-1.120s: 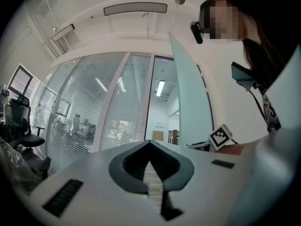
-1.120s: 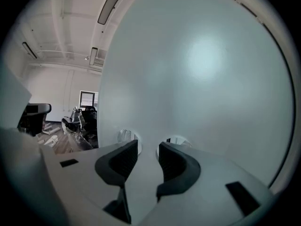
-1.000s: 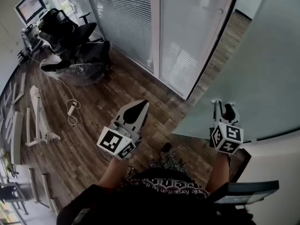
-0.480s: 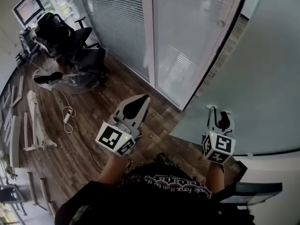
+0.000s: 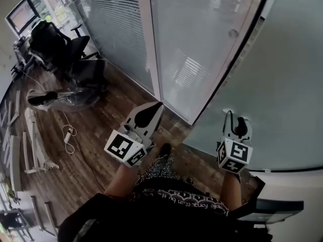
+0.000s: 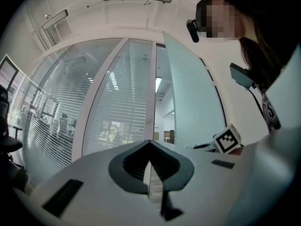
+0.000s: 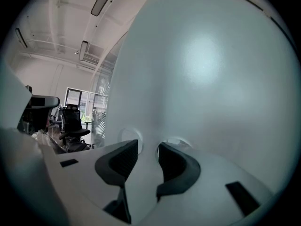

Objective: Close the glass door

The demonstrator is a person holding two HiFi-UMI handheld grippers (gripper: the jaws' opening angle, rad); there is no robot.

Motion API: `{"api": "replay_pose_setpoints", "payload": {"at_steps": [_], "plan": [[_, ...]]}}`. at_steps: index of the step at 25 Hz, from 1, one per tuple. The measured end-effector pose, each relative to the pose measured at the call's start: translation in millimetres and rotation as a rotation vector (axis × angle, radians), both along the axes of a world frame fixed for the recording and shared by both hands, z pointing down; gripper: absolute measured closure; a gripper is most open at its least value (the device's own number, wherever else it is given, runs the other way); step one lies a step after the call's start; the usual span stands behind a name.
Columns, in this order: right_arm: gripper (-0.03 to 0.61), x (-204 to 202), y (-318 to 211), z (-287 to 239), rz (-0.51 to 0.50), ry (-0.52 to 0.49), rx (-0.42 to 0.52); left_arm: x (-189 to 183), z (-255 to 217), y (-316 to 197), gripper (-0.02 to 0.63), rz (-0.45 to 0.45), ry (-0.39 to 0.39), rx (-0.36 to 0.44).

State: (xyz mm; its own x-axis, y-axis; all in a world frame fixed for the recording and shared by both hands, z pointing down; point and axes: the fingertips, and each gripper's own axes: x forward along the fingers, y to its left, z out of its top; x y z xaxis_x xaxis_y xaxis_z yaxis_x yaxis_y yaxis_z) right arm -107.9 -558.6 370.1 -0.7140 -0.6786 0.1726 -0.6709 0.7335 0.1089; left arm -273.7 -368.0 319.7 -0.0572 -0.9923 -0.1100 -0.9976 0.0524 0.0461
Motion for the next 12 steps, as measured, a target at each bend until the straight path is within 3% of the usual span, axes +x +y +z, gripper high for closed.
{"api": "replay_pose_setpoints", "payload": {"at_steps": [12], "plan": [[0.44, -29, -79, -4, 0.135, -0.008, -0.008, -47, -18, -112, 0.612, 0.191, 0.0, 0.032]]}}
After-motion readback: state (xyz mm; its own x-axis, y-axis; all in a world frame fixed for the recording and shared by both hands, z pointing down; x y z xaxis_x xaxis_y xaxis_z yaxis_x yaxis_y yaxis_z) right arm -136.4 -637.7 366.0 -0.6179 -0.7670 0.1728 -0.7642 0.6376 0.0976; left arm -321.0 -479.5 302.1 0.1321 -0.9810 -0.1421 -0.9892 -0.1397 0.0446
